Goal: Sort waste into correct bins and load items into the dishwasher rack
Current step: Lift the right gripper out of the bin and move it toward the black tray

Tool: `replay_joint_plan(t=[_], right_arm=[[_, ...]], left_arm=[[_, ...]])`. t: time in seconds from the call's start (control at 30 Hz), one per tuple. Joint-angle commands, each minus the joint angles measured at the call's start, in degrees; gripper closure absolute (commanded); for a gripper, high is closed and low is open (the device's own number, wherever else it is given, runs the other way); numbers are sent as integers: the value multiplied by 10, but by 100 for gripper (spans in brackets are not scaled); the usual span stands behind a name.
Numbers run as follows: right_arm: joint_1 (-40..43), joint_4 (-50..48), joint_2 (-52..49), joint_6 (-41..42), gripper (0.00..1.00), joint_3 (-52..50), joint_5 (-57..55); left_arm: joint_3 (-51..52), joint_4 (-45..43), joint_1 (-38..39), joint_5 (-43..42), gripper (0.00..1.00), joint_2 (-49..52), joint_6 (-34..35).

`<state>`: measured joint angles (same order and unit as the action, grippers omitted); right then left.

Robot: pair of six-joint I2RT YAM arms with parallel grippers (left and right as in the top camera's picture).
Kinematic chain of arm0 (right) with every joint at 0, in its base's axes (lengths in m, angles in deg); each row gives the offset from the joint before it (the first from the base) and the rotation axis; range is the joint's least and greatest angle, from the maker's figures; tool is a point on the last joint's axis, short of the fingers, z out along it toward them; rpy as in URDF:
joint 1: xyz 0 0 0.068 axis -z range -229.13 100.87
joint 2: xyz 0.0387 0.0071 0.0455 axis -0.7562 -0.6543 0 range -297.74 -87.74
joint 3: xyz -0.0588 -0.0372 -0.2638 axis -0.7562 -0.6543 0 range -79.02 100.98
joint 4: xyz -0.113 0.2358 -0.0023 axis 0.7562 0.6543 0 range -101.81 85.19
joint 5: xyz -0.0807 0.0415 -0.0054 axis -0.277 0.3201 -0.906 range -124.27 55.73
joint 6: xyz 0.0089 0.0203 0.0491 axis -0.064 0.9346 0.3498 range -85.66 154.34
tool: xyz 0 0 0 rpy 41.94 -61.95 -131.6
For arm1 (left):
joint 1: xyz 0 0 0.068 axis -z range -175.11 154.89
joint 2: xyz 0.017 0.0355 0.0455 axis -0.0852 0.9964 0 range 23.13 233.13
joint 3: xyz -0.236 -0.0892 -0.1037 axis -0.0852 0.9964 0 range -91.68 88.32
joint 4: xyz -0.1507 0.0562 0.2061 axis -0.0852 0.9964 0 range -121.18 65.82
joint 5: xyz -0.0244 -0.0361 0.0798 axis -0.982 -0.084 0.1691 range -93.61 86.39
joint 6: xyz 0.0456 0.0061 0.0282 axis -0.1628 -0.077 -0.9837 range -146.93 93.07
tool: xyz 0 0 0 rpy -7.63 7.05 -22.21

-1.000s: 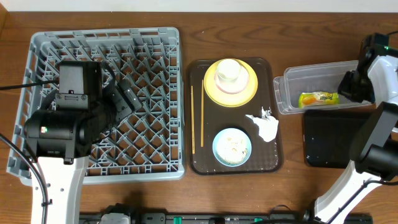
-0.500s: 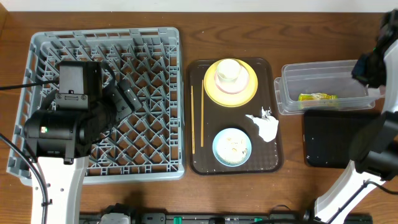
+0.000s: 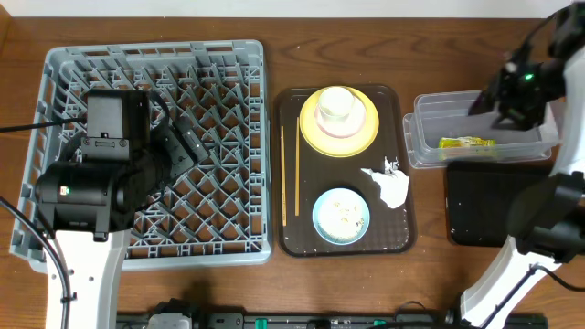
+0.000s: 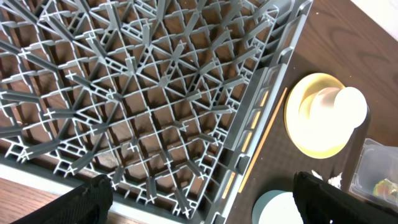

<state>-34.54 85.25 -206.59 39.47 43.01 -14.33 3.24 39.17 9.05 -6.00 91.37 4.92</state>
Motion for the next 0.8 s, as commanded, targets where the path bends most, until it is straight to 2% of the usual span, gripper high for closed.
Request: replay_joint_plan(t=[0.0, 0.23, 0.53, 0.7, 0.77], right_arm=[[-30, 3, 12, -23, 47, -59, 42], [-68, 3, 67, -24, 52, -173, -8], [-79, -19, 268, 27, 50, -310, -94], [-78, -106, 393, 55, 44, -449, -145], [-77, -156, 434, 73, 34, -509, -153]], left_arm=[[-2, 1, -2, 5, 6, -1, -3], [-2, 1, -2, 5, 6, -1, -3], [-2, 1, -2, 5, 6, -1, -3], [-2, 1, -2, 5, 6, -1, -3], [-2, 1, -2, 5, 6, -1, -3]])
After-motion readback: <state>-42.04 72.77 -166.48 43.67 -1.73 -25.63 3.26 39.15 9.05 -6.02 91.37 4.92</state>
